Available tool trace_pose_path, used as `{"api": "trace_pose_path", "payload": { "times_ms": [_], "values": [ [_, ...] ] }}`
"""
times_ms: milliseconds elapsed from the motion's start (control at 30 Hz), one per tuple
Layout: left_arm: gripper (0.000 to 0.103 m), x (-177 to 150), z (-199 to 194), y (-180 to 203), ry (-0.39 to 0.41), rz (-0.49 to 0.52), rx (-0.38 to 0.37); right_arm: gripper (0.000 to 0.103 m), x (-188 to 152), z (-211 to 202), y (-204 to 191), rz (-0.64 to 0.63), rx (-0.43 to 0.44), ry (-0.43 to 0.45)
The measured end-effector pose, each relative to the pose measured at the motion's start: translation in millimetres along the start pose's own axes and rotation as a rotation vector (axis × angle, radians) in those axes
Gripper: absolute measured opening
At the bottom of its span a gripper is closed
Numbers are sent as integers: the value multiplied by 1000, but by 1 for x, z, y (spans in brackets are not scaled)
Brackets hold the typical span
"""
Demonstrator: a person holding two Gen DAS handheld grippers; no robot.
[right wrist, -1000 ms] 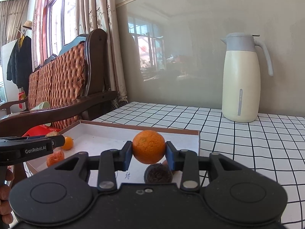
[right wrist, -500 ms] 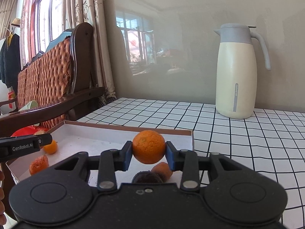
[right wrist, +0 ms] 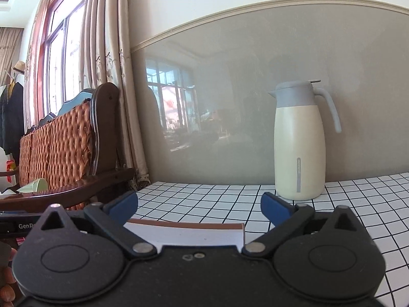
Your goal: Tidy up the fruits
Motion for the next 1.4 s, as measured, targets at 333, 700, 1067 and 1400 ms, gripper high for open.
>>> {"api": "trace_pose_path", "payload": {
  "times_ms": [333, 700, 1067, 1400],
  "values": [
    [103, -2, -23, -1, 2, 20, 5, 97, -3, -13, -3, 17, 38, -24],
    [103, -9, -73, 0, -10, 32, -5, 97, 3, -50, -10, -1, 95, -81],
    [103, -19, -170, -14, -83, 51, -82, 97, 20, -127, -15, 75, 100, -144],
    [103, -1, -259, -30, -51, 75, -128, 97, 45, -209, -35, 57, 68, -129]
  ]
}}
Point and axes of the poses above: each gripper's, at about its wrist camera, not at the fingertips, and z roughly the way its jaws point, y to its right, x to its top, the point moved 3 cm from there along z, roughly the way its jaws point, and after that the axes turned 12 degrees about x, right-handed, at the moved point
